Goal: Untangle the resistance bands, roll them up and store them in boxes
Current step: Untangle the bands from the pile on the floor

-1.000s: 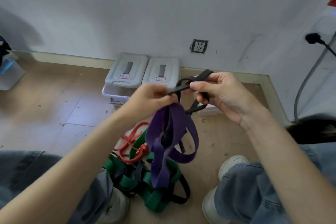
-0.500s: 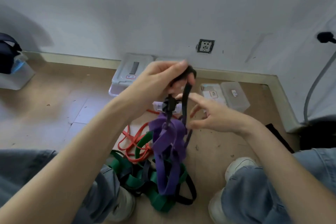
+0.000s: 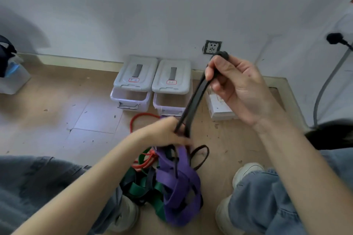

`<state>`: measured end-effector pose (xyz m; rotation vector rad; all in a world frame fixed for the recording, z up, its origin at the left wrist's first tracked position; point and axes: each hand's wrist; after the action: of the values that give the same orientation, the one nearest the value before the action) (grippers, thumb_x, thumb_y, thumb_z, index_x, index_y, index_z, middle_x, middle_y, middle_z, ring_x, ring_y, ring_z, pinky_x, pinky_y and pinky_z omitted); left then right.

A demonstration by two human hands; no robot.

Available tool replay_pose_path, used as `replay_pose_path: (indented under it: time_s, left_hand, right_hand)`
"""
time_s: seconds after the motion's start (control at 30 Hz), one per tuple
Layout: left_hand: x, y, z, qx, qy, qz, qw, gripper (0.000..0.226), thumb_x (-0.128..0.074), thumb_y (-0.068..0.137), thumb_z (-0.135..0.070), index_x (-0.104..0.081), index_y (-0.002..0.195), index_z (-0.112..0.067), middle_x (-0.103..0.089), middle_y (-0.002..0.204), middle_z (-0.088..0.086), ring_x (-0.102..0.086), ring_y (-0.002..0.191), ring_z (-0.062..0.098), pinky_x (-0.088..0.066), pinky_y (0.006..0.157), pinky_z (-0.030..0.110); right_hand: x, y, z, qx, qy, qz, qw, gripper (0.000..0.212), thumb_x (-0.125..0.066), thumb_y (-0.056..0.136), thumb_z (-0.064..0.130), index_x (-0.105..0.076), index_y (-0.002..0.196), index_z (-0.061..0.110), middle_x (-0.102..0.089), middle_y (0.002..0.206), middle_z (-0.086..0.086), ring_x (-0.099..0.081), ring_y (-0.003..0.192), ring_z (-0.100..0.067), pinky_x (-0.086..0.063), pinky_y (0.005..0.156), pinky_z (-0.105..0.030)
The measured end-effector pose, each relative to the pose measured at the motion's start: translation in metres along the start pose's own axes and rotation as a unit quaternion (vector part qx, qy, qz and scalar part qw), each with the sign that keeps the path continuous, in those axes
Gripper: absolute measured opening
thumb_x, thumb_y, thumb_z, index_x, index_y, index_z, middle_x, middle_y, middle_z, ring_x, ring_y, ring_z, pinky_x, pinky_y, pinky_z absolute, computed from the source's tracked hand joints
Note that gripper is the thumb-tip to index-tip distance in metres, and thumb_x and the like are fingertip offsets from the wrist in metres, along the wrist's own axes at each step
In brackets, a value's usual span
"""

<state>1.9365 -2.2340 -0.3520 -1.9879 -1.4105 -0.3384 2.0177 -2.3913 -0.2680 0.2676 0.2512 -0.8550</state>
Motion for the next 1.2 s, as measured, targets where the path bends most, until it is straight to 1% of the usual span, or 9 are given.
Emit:
replay_pose_path:
  time_s: [0.1,0.27,0.4,0.6,0.73,0.83,0.97,1.1,1.2]
  left_hand:
    - [0.036,-0.011,-0.012,-0.023,-0.208,-0.134,0.969,0.034,-0.066,0.080,-0.027,-0.066,0.084,0.006,-0.054,0.056,0.003,-0.042,0.044,0.009,-0.036,0.045,0.013]
    - [0.066,-0.021,-0.049,-0.156,-0.390,-0.162,0.893,0.025,-0.061,0.087,-0.027,-0.073,0.072,-0.012,-0.061,0.059,-0.002,-0.044,0.044,0.004,-0.036,0.040,0.011]
    - [0.057,-0.006,-0.021,-0.028,-0.410,-0.262,0.873,0.028,-0.056,0.091,-0.034,-0.068,0.086,-0.009,-0.070,0.072,-0.001,-0.065,0.066,0.008,-0.051,0.066,0.022]
    - [-0.006,-0.008,0.005,-0.044,-0.281,0.015,0.959,0.027,-0.065,0.084,-0.025,-0.062,0.111,-0.023,-0.067,0.116,-0.003,-0.061,0.109,0.008,-0.047,0.094,0.021]
    - [0.024,-0.015,-0.031,-0.101,-0.207,-0.113,0.967,0.017,-0.065,0.081,-0.013,-0.069,0.094,-0.002,-0.071,0.091,0.013,-0.065,0.083,0.018,-0.053,0.083,0.028]
    - [0.056,-0.028,-0.055,-0.158,-0.329,-0.184,0.912,0.012,-0.062,0.079,-0.022,-0.070,0.083,-0.013,-0.072,0.077,0.003,-0.068,0.073,0.013,-0.056,0.064,0.021]
    - [0.044,-0.024,-0.062,-0.096,-0.214,-0.254,0.938,0.014,-0.060,0.089,-0.014,-0.069,0.084,-0.005,-0.071,0.079,0.016,-0.051,0.046,0.005,-0.039,0.040,0.015]
    - [0.041,-0.019,-0.055,-0.098,-0.303,-0.259,0.912,0.019,-0.057,0.091,-0.020,-0.070,0.084,-0.007,-0.074,0.087,0.009,-0.059,0.071,0.024,-0.029,0.036,0.014]
    - [0.047,-0.017,-0.039,-0.039,-0.352,-0.224,0.908,0.028,-0.052,0.093,-0.029,-0.068,0.100,-0.007,-0.074,0.094,0.002,-0.069,0.085,0.008,-0.028,0.035,0.012]
  right_hand:
    - [0.024,-0.003,-0.007,-0.088,-0.170,-0.001,0.981,0.028,-0.065,0.077,0.031,-0.059,0.097,0.012,-0.070,0.093,-0.003,-0.053,0.057,-0.010,-0.038,0.048,-0.019]
    - [0.004,-0.014,-0.039,-0.233,-0.361,0.270,0.862,0.054,-0.074,0.077,0.031,-0.049,0.125,0.034,-0.067,0.103,0.015,-0.064,0.071,-0.007,-0.046,0.058,-0.016]
    - [-0.011,-0.013,-0.052,-0.171,-0.274,0.115,0.939,0.013,-0.060,0.088,0.017,-0.063,0.082,0.006,-0.065,0.073,-0.014,-0.055,0.052,-0.018,-0.043,0.046,-0.023]
    - [-0.011,-0.004,-0.034,-0.058,-0.077,0.000,0.995,0.017,-0.059,0.080,0.017,-0.063,0.081,0.000,-0.069,0.067,-0.008,-0.063,0.050,-0.012,-0.049,0.047,-0.017]
    - [0.005,0.002,-0.011,0.003,-0.057,-0.062,0.996,0.023,-0.056,0.085,0.025,-0.065,0.082,0.005,-0.072,0.075,-0.006,-0.058,0.042,-0.008,-0.039,0.035,-0.014]
    - [0.018,0.001,0.006,-0.052,-0.159,0.026,0.985,0.037,-0.058,0.080,0.047,-0.066,0.099,0.016,-0.073,0.096,0.004,-0.056,0.043,-0.008,-0.034,0.034,-0.015]
    - [-0.002,-0.014,-0.030,-0.161,-0.305,0.140,0.928,0.021,-0.070,0.081,0.025,-0.066,0.101,0.030,-0.067,0.066,0.007,-0.052,0.049,-0.007,-0.037,0.040,-0.014]
    - [-0.005,-0.008,-0.045,-0.114,-0.364,0.082,0.921,0.007,-0.067,0.084,0.019,-0.072,0.090,0.018,-0.070,0.081,-0.018,-0.061,0.063,-0.032,-0.051,0.058,-0.038]
    - [-0.001,-0.004,-0.042,-0.108,-0.343,0.023,0.933,0.016,-0.059,0.090,0.014,-0.065,0.076,0.006,-0.069,0.069,-0.012,-0.063,0.056,-0.024,-0.051,0.053,-0.028]
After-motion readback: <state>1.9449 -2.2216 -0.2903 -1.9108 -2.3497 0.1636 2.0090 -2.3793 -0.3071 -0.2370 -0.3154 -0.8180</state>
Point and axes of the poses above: each hand's wrist, its own y-axis towards the middle knuckle, its own x-axis out of the back of the hand, z = x × y
